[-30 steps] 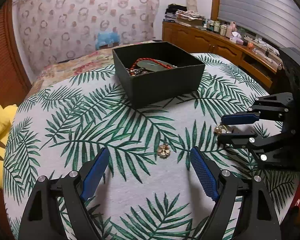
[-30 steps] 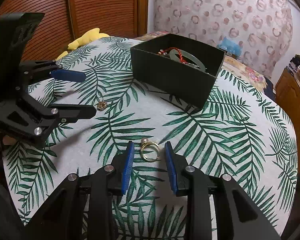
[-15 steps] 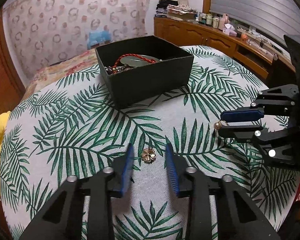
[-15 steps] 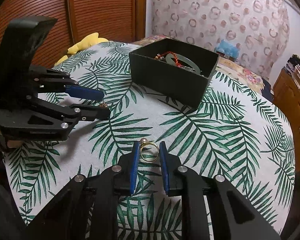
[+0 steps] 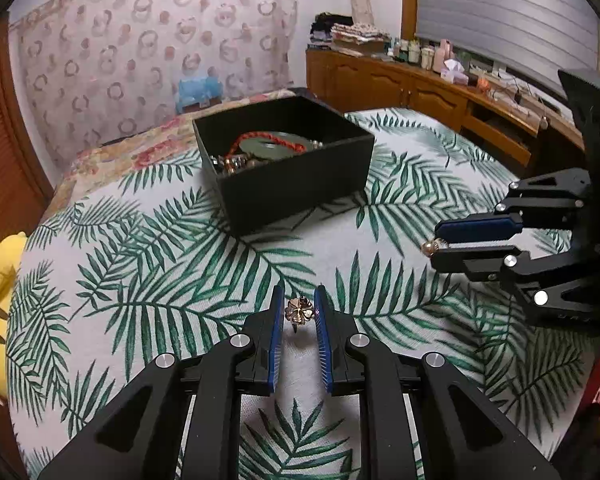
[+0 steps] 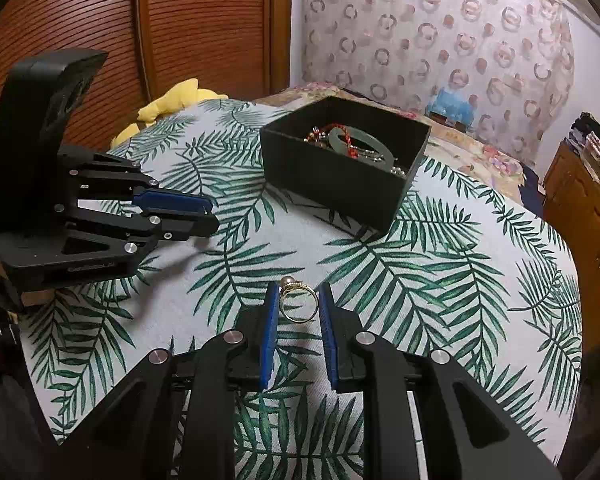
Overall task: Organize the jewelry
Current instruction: 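Grasp gold flower charm with left tool while right tool grasps gold ring, then lower flower charm into box with left tool while right tool drops ring in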
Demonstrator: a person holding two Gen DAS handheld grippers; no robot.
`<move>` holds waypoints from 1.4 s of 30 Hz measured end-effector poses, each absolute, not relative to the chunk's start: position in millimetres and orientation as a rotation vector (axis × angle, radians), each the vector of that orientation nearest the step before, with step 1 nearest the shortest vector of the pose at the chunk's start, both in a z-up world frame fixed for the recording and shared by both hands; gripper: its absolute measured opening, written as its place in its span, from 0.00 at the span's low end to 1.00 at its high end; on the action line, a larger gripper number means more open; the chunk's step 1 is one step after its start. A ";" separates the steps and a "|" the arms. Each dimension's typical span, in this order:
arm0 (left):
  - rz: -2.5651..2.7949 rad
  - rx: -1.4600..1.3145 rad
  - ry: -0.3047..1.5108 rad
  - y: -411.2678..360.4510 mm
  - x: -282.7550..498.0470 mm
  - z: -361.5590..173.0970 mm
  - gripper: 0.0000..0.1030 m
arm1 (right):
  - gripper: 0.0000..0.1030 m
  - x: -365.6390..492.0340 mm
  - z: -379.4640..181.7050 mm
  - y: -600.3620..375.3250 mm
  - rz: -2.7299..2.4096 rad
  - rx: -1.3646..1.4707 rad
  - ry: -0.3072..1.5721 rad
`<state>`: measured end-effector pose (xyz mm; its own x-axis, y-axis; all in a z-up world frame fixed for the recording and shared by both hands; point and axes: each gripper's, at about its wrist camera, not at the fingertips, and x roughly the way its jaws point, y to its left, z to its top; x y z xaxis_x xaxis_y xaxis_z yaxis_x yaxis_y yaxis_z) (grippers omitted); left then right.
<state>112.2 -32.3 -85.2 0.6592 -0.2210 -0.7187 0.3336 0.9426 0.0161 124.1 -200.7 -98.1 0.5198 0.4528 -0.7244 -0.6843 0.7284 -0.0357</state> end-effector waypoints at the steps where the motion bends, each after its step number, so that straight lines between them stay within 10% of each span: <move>1: -0.316 0.149 0.784 -32.4 111.4 -82.2 0.14 | 0.21 123.7 -97.2 -200.9 0.696 -0.336 0.754; 42: -0.251 0.113 0.667 -25.1 160.3 -27.6 0.14 | 0.24 234.1 -46.9 -177.6 0.624 -0.225 0.692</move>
<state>160.3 -25.1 -27.6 0.7569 -0.1933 -0.6243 0.2657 0.9638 0.0238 234.1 -177.6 -46.9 0.5978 0.4612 -0.6557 -0.6051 0.7961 0.0083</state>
